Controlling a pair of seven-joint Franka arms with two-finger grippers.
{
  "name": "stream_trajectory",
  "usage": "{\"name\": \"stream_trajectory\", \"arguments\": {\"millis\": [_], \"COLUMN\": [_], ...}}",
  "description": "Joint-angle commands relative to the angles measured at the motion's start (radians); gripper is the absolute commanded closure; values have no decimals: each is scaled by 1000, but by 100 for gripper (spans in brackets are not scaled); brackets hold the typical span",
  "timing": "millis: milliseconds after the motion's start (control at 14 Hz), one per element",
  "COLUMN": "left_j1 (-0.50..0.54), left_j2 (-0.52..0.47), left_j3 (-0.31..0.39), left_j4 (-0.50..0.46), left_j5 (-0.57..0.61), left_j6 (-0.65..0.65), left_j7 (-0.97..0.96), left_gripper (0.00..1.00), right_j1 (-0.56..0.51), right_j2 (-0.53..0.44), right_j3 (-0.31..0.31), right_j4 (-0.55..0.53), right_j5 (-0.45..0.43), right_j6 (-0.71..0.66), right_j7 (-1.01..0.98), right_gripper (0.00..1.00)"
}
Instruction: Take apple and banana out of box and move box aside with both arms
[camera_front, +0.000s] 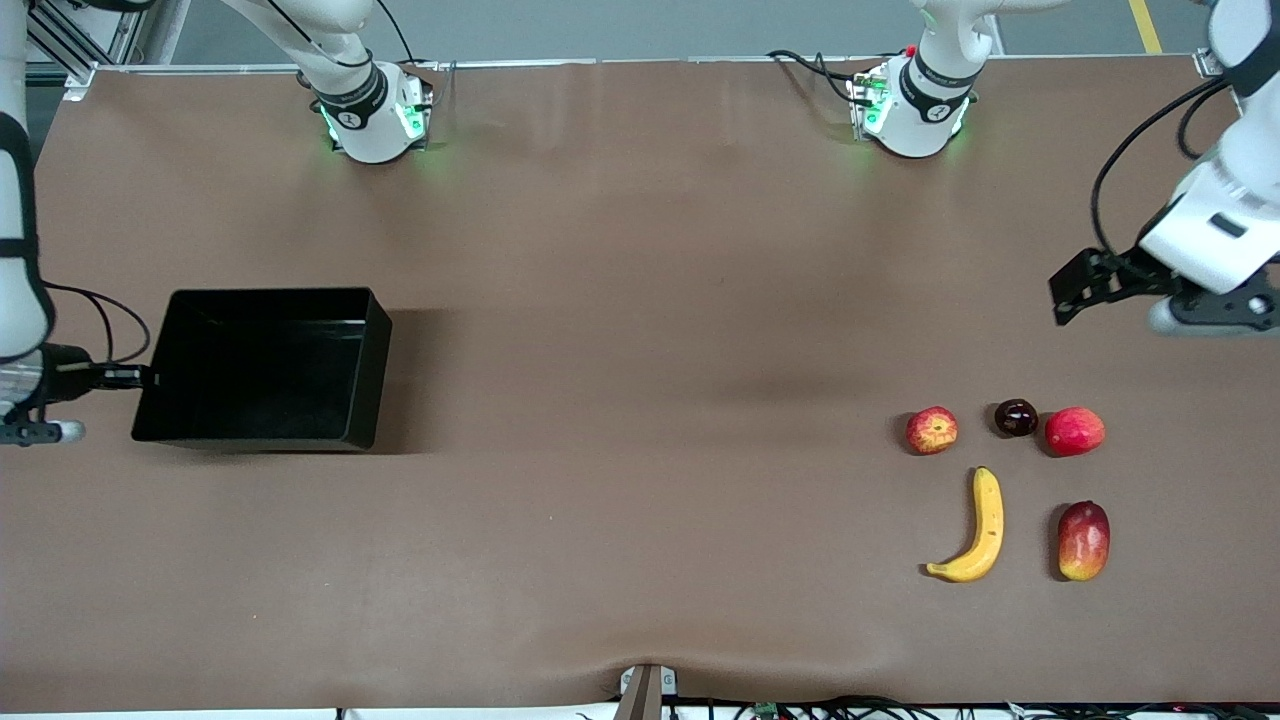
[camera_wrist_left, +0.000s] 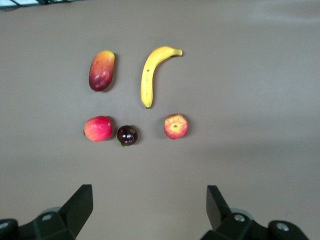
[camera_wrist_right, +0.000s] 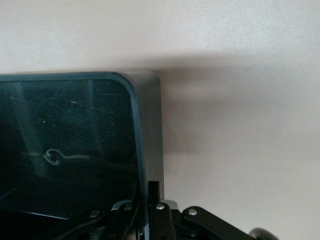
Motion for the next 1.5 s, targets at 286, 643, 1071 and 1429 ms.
{"name": "stream_trajectory", "arguments": {"millis": [286, 643, 1071, 1429], "left_j1": [-5, -5, 8, 5], "left_j2": [-64, -60, -52, -50], "left_j3": [20, 20, 20, 15], "left_j4": [-70, -72, -74, -74], "left_j5": [-18, -9, -5, -6], "left_j6": [-18, -18, -14, -12], "left_j7": [-6, -10, -10, -12], "left_gripper": [0, 0, 0, 0], "right_j1": [-44, -26, -12, 66], "right_j2": [62, 55, 36, -43], "right_j3": [28, 31, 29, 34], "right_j4": [-43, 78, 383, 543], "right_j5": [4, -61, -85, -82], "right_j6": [94, 63, -141, -261], "right_j7": [-58, -148, -181, -53], "right_gripper": [1, 0, 0, 0]}}
